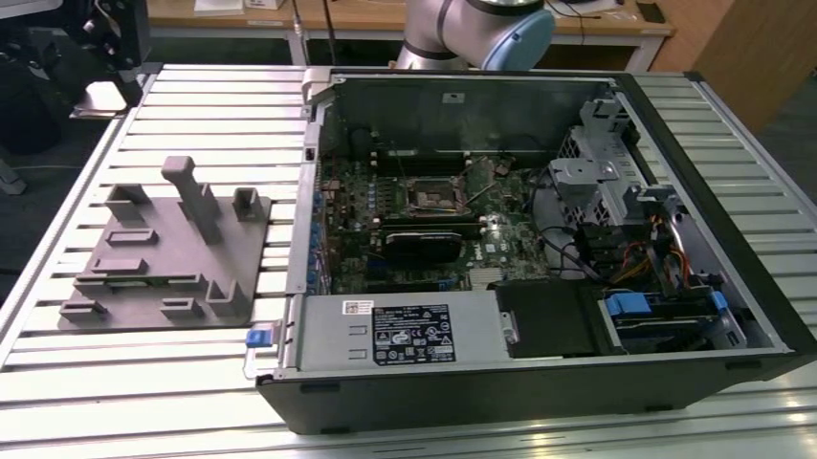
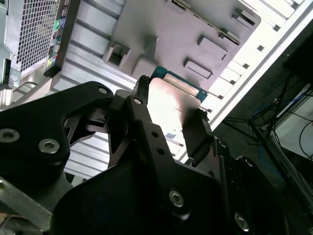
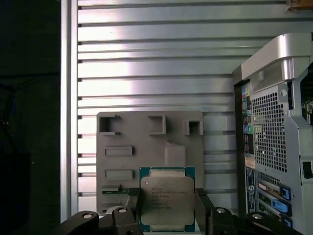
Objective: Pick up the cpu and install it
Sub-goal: 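Pick up the cpu and move it towards the insertion slot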
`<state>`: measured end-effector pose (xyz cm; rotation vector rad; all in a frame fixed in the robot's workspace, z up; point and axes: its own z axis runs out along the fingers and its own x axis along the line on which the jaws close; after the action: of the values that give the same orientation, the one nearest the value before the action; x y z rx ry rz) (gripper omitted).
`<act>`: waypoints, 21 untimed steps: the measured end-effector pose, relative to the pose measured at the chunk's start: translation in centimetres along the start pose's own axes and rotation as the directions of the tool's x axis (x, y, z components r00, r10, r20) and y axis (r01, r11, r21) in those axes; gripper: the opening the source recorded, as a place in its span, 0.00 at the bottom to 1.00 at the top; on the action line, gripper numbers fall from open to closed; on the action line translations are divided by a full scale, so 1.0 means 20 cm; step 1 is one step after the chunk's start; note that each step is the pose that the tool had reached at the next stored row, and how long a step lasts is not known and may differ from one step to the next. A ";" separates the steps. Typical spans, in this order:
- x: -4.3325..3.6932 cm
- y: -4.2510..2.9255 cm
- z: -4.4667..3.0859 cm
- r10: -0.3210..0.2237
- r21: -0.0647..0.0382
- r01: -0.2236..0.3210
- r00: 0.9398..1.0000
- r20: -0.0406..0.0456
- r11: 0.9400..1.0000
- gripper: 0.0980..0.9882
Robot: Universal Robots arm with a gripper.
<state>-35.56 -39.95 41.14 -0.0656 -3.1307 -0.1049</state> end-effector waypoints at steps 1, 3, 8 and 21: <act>-0.010 0.000 0.000 0.000 0.000 0.000 1.000 0.000 1.000 0.48; -0.027 0.001 0.000 0.000 0.000 0.000 1.000 0.000 1.000 0.48; -0.067 0.003 0.000 0.000 0.000 0.000 1.000 0.000 1.000 0.48; -0.169 0.007 -0.001 0.000 0.000 0.000 1.000 0.000 1.000 0.48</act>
<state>-32.18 -39.95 41.13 -0.0656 -3.1306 -0.1048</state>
